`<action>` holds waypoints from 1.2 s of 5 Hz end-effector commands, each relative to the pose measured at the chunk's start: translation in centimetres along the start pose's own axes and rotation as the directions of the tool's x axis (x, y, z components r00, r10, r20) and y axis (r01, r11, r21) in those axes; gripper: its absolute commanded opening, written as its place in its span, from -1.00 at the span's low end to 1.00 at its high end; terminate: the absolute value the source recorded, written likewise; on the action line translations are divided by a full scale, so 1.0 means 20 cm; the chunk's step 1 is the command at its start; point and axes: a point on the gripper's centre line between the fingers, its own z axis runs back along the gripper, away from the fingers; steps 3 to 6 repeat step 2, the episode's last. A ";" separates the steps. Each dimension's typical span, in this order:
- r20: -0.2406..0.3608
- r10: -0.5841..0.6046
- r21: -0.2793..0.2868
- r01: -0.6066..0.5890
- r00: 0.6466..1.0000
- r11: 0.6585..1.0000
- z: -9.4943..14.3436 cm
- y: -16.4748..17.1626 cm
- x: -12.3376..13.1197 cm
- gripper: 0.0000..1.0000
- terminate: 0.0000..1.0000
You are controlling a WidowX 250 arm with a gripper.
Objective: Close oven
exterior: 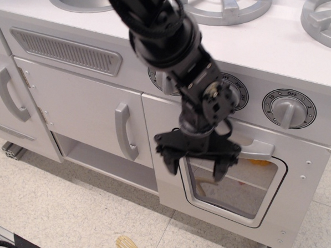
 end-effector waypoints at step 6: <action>0.029 -0.049 -0.039 0.050 0.998 0.998 0.14 -0.02 -0.02 1.00 1.00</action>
